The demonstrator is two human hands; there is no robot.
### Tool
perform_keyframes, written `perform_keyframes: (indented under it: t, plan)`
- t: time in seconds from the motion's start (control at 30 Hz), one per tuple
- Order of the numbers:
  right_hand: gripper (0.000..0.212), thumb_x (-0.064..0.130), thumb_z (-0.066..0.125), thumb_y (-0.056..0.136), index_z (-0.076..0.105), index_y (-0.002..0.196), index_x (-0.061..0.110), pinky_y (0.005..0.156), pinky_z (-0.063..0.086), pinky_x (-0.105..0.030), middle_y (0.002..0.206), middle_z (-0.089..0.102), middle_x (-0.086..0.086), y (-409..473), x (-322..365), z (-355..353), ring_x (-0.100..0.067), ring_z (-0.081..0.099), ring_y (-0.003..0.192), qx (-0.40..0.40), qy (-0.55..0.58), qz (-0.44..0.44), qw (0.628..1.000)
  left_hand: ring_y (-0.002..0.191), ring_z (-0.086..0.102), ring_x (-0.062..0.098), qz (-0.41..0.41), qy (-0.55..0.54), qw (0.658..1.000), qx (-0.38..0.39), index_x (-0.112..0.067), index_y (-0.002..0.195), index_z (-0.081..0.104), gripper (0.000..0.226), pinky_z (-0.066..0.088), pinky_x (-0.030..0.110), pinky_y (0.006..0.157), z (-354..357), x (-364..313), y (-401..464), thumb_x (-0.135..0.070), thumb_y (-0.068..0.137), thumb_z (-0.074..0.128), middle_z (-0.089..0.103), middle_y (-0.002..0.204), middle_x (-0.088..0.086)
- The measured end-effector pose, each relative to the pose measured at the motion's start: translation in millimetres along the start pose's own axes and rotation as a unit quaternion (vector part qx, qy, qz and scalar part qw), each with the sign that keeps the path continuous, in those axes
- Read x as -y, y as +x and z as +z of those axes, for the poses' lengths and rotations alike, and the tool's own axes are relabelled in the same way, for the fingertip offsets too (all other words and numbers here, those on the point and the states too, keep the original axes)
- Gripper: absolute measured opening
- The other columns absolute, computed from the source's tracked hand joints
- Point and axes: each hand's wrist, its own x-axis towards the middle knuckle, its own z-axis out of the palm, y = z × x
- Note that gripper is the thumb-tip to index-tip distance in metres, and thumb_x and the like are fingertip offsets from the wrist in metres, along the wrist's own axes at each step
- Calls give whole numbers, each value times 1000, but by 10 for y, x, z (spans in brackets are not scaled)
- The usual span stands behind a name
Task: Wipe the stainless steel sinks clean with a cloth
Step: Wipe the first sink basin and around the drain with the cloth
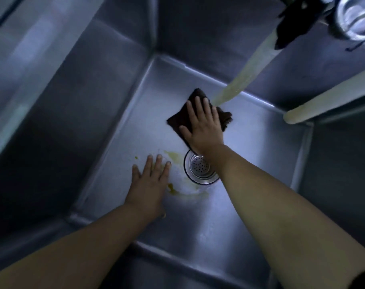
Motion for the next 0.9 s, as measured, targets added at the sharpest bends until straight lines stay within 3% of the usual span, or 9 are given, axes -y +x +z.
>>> perform_keyframes:
  t: [0.17,0.33,0.4,0.53,0.73,0.9]
  plan:
    - [73,54,34,94,8,152,20,117,-6,-45,160,1,-12,-331,-479,20,-31,-5,146,-7,29,145,989,145,-12,26,25,-31,999,-7,-16,150,-3,101,12,54,115,-225,121,-41,-47,79,63,-19,157,8]
    - [72,54,27,96,-4,151,21,116,-10,-48,159,-10,-13,-256,-170,5,-31,-14,145,23,58,225,972,144,14,21,79,4,995,-55,-18,147,18,81,24,40,112,-485,506,-401,-43,82,60,-6,159,7]
    - [72,54,26,95,-3,152,20,115,-11,-47,159,-9,-13,-245,79,10,-31,-13,145,18,56,188,980,141,22,20,75,16,995,-62,-23,144,24,75,29,36,109,-490,693,-609,-45,81,58,0,159,5]
    - [73,55,26,93,3,152,19,117,-6,-48,159,-3,-14,-432,643,88,-33,-7,146,22,22,33,999,143,18,18,35,6,999,-33,-23,147,19,76,26,34,110,-412,880,-870,-48,84,54,1,159,3]
    - [75,55,38,88,18,151,19,118,7,-50,158,13,-12,-1255,878,240,-33,5,146,44,4,-139,989,139,27,21,35,10,999,-33,-20,145,23,72,31,34,106,-383,780,-803,-44,85,55,11,158,4]
    - [75,54,45,85,28,148,17,115,15,-56,156,21,-13,-2091,714,348,-37,12,144,55,-16,-215,975,119,49,22,-12,101,992,-76,-18,129,42,50,39,35,91,-445,828,-740,-39,85,55,47,133,2]
